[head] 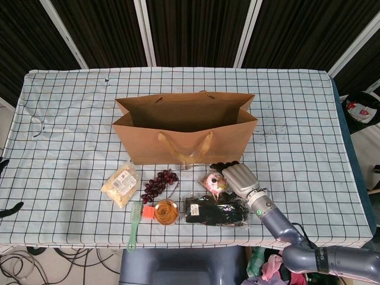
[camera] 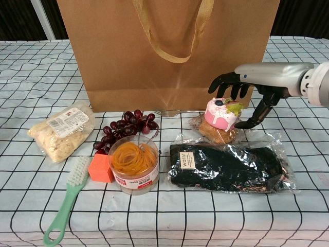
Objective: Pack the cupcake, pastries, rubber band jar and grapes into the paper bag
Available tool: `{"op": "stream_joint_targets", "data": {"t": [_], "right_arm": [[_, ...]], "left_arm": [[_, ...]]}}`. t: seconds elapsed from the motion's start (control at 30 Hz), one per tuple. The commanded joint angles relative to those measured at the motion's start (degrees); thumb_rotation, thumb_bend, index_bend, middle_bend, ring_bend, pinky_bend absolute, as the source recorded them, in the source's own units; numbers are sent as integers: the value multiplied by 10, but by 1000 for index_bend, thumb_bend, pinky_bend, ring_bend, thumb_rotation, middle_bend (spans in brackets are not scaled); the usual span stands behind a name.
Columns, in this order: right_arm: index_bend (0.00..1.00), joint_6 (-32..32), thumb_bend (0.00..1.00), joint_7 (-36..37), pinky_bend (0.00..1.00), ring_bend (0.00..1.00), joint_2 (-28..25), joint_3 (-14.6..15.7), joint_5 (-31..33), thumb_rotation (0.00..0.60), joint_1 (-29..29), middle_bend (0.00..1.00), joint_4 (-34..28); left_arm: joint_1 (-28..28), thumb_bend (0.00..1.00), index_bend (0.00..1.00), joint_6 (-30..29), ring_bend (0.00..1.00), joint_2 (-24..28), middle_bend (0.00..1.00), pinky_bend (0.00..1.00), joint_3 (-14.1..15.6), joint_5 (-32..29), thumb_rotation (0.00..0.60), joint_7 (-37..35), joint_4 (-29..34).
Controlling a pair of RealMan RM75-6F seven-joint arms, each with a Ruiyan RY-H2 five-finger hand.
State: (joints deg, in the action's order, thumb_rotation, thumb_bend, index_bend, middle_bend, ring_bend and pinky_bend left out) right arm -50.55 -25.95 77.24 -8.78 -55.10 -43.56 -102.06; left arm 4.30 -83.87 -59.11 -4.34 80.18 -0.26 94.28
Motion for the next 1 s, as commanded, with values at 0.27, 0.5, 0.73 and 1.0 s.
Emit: {"op": "stream_joint_targets", "data": {"t": [0.27,0.5,0.73,1.0], "right_arm": [[183,-7,203,0,246,255,10,8,5,600,-9,204,7],[185,-7,203,1,246,256,13,12,10,600,-15,204,10],[200,-14,203,-4,246,262,17,18,10,600,-18,208,13],[272,-13,226,-9,252,308,26,21,17,600,-24,272,22]], "left_arm": [[-1,105,83,-1,0,2,42,8,-2,-4,600,0,1],[-1,105,83,1,0,4,42,8,-3,-7,600,-1,2],[-2,105,83,1,0,7,42,8,-4,-10,600,-4,3],[-3,105,83,0,0,7,42,8,-5,-14,600,1,4]]}}
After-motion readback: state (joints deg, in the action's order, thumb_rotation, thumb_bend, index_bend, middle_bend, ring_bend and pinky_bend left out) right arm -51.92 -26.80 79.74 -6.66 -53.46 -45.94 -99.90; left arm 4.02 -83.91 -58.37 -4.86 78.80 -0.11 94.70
